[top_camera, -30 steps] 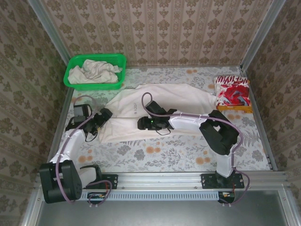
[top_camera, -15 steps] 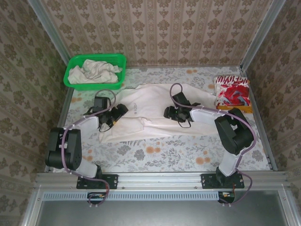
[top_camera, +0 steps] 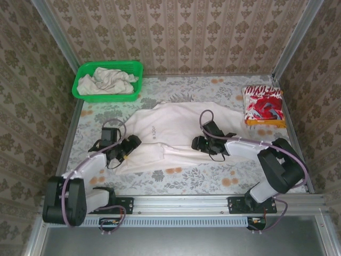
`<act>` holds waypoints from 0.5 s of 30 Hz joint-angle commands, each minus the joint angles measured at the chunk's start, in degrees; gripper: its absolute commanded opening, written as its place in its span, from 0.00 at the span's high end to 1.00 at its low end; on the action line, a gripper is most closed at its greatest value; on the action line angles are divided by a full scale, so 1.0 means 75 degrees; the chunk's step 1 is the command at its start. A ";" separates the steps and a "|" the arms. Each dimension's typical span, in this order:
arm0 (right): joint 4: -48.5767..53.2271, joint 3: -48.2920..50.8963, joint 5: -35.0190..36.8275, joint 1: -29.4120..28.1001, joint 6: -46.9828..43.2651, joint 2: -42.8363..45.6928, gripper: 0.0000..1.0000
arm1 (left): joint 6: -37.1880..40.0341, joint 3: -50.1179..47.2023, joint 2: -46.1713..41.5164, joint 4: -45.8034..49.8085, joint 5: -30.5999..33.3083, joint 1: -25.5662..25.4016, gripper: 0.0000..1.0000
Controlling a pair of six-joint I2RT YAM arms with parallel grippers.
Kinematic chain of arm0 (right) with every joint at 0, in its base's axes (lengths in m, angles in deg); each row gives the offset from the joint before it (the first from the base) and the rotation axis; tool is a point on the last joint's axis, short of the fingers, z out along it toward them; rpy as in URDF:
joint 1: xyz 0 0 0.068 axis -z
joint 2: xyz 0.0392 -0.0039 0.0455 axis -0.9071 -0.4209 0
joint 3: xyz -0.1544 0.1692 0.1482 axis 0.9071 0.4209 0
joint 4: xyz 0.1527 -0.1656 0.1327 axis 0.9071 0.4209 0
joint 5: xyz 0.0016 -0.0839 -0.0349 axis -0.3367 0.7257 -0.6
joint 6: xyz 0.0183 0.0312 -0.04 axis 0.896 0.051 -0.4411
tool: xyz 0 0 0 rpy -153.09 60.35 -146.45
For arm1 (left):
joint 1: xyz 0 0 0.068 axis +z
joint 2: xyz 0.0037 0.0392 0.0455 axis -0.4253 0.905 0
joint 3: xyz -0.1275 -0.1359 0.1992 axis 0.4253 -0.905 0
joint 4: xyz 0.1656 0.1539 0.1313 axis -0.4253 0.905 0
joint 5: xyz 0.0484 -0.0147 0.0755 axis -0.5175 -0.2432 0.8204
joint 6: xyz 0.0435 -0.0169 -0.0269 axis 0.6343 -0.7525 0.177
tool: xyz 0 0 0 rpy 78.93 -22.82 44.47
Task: Fold and stack the t-shirts
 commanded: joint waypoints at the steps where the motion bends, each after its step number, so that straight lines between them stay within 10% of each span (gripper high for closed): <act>1: 0.0892 0.0241 0.0092 -0.0085 0.0337 0.0460 0.43 | 0.0069 0.0097 -0.0453 0.0920 0.0291 0.0088 0.12; 15: 0.0711 -0.3635 0.0195 0.0149 -0.1989 -0.1537 0.43 | 0.2966 0.4433 0.3086 0.0884 0.0496 0.0111 0.05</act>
